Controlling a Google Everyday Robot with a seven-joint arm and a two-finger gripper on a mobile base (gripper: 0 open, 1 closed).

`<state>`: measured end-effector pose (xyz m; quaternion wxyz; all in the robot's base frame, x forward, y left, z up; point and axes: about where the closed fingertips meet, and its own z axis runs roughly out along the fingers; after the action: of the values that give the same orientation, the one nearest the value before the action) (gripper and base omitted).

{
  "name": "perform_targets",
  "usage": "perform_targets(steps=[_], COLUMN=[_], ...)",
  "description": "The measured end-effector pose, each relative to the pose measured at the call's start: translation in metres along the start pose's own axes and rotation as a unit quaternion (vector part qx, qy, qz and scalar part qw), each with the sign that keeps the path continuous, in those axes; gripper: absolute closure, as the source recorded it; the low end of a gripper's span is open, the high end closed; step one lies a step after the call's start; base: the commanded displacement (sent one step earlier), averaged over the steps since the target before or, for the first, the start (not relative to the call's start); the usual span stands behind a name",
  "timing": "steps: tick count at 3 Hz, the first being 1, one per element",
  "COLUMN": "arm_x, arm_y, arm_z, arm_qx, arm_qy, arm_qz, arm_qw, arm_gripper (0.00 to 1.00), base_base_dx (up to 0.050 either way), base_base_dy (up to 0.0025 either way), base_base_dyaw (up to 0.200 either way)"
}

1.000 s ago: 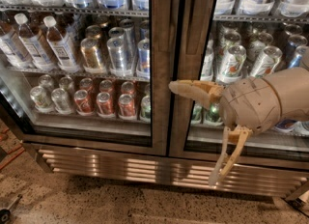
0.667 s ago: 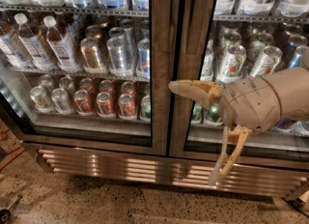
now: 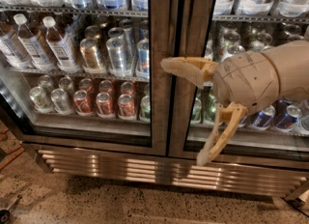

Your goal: Open left fridge door

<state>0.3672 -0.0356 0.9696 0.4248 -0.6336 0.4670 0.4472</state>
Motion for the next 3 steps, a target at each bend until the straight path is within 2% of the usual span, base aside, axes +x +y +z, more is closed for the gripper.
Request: perform_targets(steps=[1,2,3], arm_x=[-0.0289,-0.0290,-0.0306], arm_y=[-0.0023,-0.0023,-0.0055], arm_z=[0.0029,0.0029,0.0023], arm_qx=[0.009,0.009,0.013], arm_qy=[0.014,0.014,0.000], arm_qz=[-0.017,-0.017,-0.014], arm_qw=[0.9997,0.9997,0.9998], arm_gripper=[0.00,0.00,0.00], base_base_dx=[0.000,0.000,0.000], base_base_dy=[0.00000,0.00000,0.00000], base_base_dyaw=[0.000,0.000,0.000])
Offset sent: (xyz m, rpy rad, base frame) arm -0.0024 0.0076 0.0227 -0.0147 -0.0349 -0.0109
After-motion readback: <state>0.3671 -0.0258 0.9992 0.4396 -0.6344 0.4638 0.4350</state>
